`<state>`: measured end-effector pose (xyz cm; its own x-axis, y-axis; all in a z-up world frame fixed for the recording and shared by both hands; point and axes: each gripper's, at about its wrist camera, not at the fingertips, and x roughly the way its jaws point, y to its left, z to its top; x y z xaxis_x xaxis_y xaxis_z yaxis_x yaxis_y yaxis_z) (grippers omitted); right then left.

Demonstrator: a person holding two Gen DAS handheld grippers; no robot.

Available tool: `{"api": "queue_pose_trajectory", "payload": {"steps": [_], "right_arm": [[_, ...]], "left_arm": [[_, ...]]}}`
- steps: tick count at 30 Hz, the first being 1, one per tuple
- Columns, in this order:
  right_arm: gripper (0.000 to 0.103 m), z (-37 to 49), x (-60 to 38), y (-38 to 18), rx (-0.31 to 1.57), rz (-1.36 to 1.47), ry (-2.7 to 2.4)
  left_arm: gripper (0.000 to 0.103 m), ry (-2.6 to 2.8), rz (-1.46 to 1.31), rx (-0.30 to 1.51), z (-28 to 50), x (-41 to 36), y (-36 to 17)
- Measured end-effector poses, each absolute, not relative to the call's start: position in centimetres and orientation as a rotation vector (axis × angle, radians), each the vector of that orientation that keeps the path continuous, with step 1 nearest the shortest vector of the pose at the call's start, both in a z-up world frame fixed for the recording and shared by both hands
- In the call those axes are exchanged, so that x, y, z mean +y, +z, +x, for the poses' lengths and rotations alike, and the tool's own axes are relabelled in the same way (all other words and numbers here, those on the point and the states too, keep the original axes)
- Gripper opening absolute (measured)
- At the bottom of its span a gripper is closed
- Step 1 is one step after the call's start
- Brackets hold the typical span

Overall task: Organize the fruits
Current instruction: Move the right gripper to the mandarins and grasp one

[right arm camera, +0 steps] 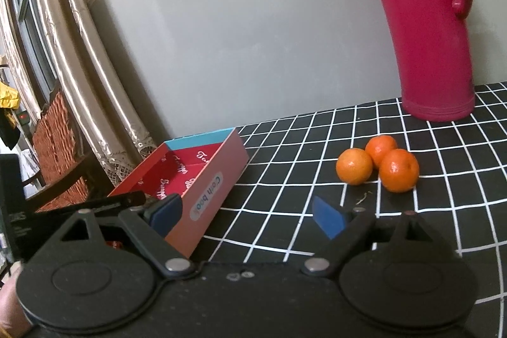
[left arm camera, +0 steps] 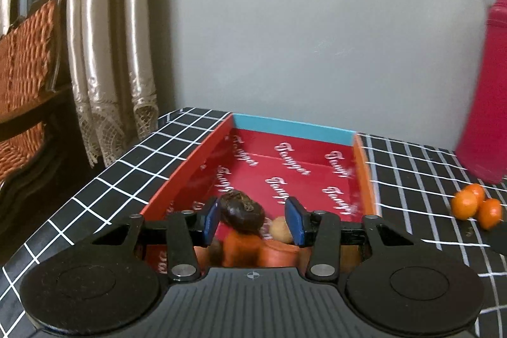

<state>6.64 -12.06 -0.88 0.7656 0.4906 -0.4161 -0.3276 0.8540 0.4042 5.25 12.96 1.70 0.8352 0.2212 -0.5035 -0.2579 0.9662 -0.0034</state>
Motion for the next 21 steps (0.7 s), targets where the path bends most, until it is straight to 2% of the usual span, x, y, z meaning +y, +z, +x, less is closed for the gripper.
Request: {"api": "queue_pose_trajectory", "payload": {"steps": [13,15,18,21], "right_arm": [[0.089,6.5,-15.6,-1.4,0.544,0.29,0.351],[0.089,6.5,-16.2,-1.6,0.548,0.282,0.333],[0.089,6.7,-16.8,-1.8,0.558,0.267,0.303],[0.087,7.0,-17.4,-2.0,0.576,0.264,0.28]], "left_arm": [[0.046,0.073,-0.008,0.517,1.9,6.2,2.2],[0.049,0.048,0.007,0.515,1.4,5.0,2.1],[0.059,0.015,0.027,0.51,0.9,3.6,2.0],[0.06,-0.021,0.042,0.509,0.7,2.5,2.0]]}}
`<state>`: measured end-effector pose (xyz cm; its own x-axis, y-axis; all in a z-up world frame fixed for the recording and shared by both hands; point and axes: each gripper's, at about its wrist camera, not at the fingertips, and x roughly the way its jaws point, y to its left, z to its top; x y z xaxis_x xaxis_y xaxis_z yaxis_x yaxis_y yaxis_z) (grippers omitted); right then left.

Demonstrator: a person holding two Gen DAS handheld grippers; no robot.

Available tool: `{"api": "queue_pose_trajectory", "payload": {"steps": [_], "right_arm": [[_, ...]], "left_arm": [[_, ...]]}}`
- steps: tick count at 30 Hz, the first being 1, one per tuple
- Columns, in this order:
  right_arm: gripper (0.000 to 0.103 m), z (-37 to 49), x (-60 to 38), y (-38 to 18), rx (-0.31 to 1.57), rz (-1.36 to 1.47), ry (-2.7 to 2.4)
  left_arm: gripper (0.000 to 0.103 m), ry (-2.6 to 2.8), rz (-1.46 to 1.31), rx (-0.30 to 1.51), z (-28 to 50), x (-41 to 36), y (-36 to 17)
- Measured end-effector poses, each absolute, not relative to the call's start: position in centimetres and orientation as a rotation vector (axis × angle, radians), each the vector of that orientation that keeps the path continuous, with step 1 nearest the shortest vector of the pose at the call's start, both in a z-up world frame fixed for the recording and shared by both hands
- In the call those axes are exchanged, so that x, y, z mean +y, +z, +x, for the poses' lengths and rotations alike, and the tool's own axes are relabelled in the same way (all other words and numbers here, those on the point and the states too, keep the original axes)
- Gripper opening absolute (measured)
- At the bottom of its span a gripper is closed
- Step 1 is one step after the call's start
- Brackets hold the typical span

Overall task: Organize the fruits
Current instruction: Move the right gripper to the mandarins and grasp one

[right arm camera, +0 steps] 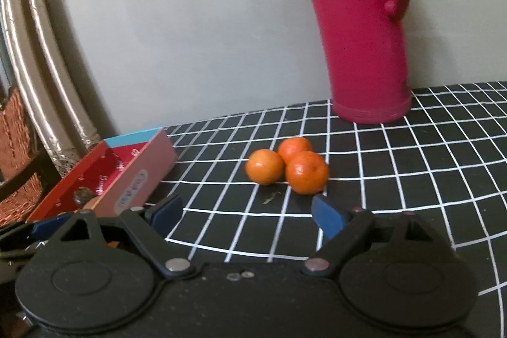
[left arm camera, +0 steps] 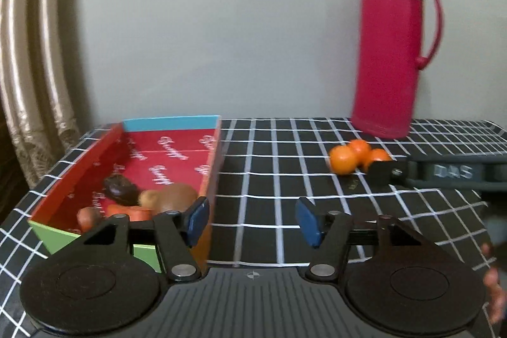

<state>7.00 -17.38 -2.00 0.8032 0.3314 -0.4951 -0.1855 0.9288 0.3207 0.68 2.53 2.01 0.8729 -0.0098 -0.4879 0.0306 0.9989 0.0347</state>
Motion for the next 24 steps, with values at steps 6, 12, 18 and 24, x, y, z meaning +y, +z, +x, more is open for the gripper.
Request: {"api": "queue_pose_trajectory", "payload": {"steps": [6,12,18,24], "right_arm": [[0.085,7.6,-17.8,-2.3,0.588,0.255,0.262],[0.084,8.2,-17.8,-2.4,0.6,0.233,0.261],[0.084,9.7,-18.5,-2.6,0.607,0.225,0.238],[0.081,10.7,-18.0,-3.0,0.619,0.204,0.228]], "left_arm": [[0.06,-0.052,0.047,0.508,0.5,1.6,1.9],[0.061,-0.07,0.064,0.537,0.7,0.9,1.3],[0.062,-0.066,0.081,0.556,1.6,1.2,0.6],[0.063,-0.053,0.052,0.566,3.0,1.0,0.7]]}}
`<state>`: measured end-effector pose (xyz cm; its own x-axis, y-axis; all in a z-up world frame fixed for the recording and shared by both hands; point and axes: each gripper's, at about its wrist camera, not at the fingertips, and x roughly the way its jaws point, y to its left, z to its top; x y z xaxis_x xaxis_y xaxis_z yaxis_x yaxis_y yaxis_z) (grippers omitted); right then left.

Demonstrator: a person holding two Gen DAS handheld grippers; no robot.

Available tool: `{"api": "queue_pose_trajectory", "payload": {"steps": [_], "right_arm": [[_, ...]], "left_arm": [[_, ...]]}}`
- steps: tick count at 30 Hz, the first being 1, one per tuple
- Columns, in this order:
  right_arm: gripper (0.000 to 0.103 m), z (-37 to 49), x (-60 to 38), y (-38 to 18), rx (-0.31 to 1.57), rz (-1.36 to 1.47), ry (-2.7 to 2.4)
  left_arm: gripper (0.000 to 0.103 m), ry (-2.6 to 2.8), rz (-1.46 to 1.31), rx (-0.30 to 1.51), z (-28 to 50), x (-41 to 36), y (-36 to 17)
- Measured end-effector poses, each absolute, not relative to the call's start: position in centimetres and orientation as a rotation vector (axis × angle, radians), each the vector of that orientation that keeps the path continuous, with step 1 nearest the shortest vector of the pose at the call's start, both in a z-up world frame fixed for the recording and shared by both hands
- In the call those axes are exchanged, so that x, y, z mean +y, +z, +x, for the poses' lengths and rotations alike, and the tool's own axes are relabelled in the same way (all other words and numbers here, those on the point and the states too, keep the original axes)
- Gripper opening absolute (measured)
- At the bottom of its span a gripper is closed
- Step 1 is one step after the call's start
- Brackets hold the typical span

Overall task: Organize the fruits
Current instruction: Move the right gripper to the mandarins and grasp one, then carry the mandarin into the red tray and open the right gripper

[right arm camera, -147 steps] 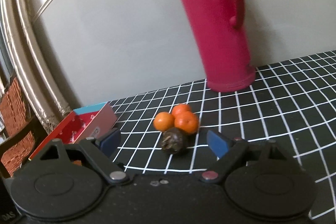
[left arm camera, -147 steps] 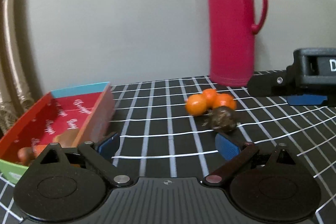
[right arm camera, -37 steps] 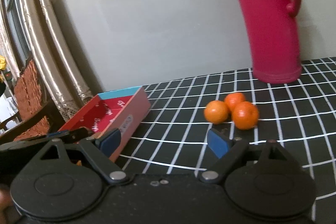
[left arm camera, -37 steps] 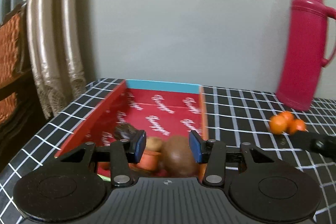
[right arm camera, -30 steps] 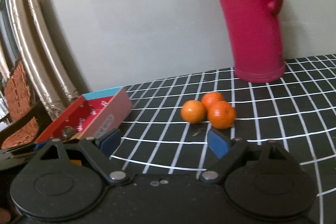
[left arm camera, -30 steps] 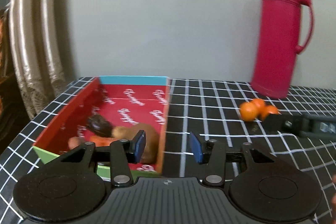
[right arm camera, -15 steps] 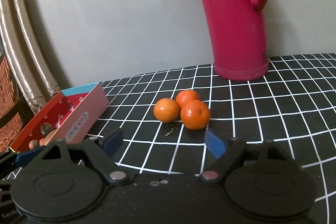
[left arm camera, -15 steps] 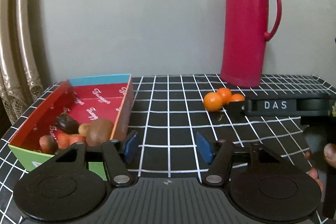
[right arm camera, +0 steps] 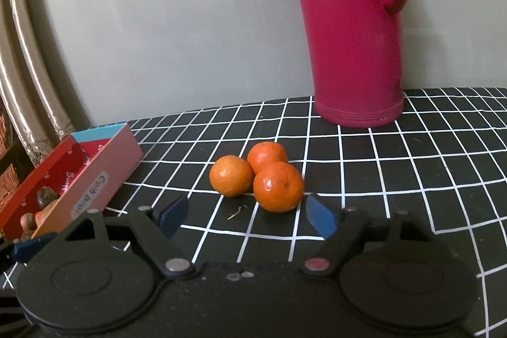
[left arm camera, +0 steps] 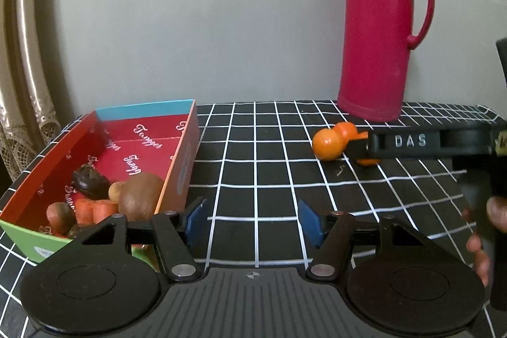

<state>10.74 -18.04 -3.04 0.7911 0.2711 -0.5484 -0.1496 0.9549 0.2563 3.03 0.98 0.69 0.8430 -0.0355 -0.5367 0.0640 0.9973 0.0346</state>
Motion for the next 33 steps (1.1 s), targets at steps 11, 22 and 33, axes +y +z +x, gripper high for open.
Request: {"api": "queue_pose_trajectory", "payload": {"steps": [11,22,33], "right_arm": [[0.06,12.8,-19.0,-3.8,0.645,0.2,0.182],[0.041,14.5,-19.4,-4.9,0.672,0.195,0.212],[0.041,12.4,-18.0,-2.9,0.605,0.196,0.283]], "left_arm": [[0.064,-0.023,0.043,0.563,6.1,-0.1,0.5],[0.064,-0.033,0.027,0.572,7.1,-0.4,0.3],[0.064,-0.037,0.047,0.509,5.0,0.3,2.2]]}}
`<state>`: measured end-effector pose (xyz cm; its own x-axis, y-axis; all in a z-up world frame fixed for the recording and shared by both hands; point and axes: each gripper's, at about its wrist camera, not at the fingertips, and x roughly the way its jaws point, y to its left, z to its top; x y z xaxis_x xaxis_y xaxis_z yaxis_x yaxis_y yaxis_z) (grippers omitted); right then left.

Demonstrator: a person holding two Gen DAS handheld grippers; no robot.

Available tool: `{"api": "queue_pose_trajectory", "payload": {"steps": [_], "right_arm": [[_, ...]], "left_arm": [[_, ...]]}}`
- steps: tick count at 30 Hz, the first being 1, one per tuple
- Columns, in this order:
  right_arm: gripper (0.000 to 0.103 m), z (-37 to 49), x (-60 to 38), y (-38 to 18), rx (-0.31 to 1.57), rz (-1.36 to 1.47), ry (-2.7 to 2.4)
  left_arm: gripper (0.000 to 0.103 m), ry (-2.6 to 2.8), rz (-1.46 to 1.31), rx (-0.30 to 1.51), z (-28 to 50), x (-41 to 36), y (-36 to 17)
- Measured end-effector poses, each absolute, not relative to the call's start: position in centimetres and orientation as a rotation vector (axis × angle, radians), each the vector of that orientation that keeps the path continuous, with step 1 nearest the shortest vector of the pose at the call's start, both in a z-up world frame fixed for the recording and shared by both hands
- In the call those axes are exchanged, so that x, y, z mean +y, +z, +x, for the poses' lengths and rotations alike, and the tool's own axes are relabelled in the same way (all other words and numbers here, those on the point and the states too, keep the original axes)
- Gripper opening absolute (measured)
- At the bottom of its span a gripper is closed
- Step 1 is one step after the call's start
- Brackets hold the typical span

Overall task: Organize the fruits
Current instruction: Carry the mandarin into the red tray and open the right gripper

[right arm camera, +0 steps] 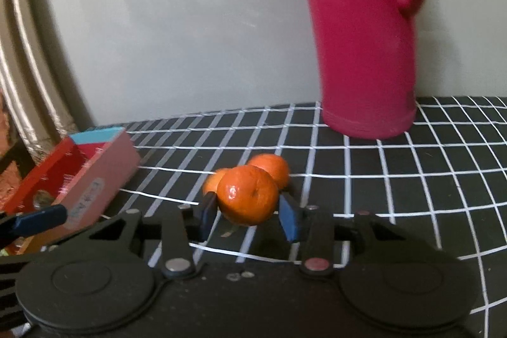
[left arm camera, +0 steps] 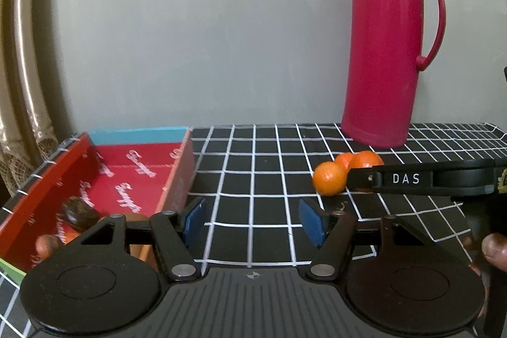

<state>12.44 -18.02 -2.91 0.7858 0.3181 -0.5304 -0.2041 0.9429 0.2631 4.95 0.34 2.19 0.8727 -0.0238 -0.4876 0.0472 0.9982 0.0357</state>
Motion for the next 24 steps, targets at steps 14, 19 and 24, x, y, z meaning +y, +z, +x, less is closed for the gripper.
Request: {"api": "queue_pose_trajectory", "payload": {"steps": [14,19,24], "right_arm": [[0.041,11.5,-8.1,0.8,0.54,0.188,0.516],[0.041,12.0,-3.9,0.5,0.561,0.151,0.579],[0.041,12.3,-0.9,0.3,0.574,0.106,0.603]], "left_arm": [[0.07,0.135,0.017,0.437,1.4,9.9,3.9],[0.07,0.187,-0.06,0.475,1.7,13.3,3.4],[0.07,0.206,-0.066,0.48,1.3,13.9,2.9]]}}
